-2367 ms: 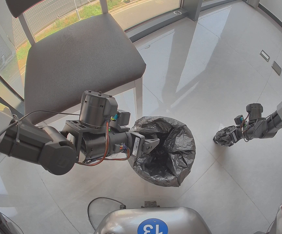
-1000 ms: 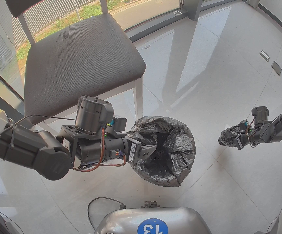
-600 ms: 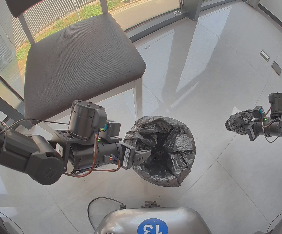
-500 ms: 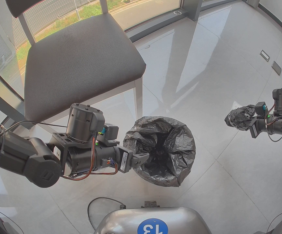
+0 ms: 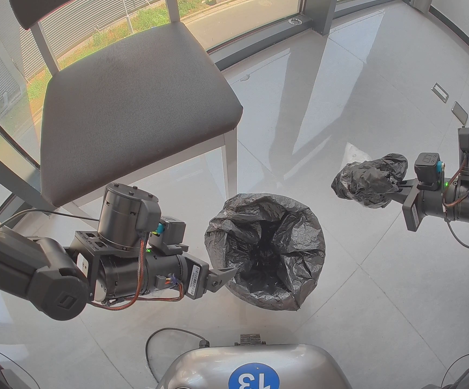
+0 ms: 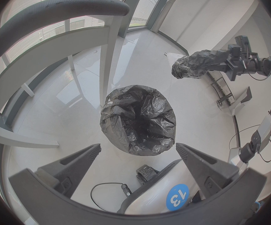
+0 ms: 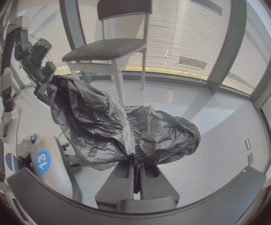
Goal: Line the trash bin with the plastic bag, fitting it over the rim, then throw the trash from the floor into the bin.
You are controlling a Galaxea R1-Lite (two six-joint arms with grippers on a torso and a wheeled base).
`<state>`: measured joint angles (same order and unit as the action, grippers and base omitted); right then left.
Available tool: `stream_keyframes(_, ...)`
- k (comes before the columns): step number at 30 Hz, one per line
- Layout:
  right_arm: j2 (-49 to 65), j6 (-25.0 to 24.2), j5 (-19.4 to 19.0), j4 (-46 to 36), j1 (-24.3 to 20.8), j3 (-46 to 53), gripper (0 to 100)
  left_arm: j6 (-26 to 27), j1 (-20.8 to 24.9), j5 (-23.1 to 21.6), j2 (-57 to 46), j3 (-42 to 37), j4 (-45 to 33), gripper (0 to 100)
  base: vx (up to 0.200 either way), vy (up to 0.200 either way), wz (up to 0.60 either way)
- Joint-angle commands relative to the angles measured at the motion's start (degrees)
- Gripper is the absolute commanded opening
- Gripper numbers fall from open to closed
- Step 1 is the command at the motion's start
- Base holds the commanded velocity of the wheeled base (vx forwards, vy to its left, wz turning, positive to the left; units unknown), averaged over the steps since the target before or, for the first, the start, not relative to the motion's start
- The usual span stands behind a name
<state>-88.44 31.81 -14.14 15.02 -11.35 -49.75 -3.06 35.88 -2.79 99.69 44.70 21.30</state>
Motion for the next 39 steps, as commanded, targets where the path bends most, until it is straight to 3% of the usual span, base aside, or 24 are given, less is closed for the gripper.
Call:
stream_keyframes(1, 1.1, -0.5, -0.4, -1.0, -5.3, 0.4, 0, -0.3, -0.7, 0.0, -0.2, -0.6, -0.1, 100, 0.0, 0.0, 0.0)
stream_keyframes(7, 0.0, -1.7, -1.3, -2.5, -11.3, 0.1, 0, -0.3, -0.9, 0.0, -0.2, -1.3, -0.1, 100, 0.0, 0.0, 0.0)
stream_keyframes(19, -2.3, -2.0, -1.3, -3.2, -17.8, 1.8, 0, 0.1, -0.7, 0.0, -0.3, -1.4, 0.1, 100, 0.0, 0.0, 0.0)
stream_keyframes(39, -10.3, -2.4, -1.4, -3.2, -20.4, -1.0, 0, 0.2, -0.7, -0.1, -2.4, -3.1, 0.1, 100, 0.0, 0.0, 0.0)
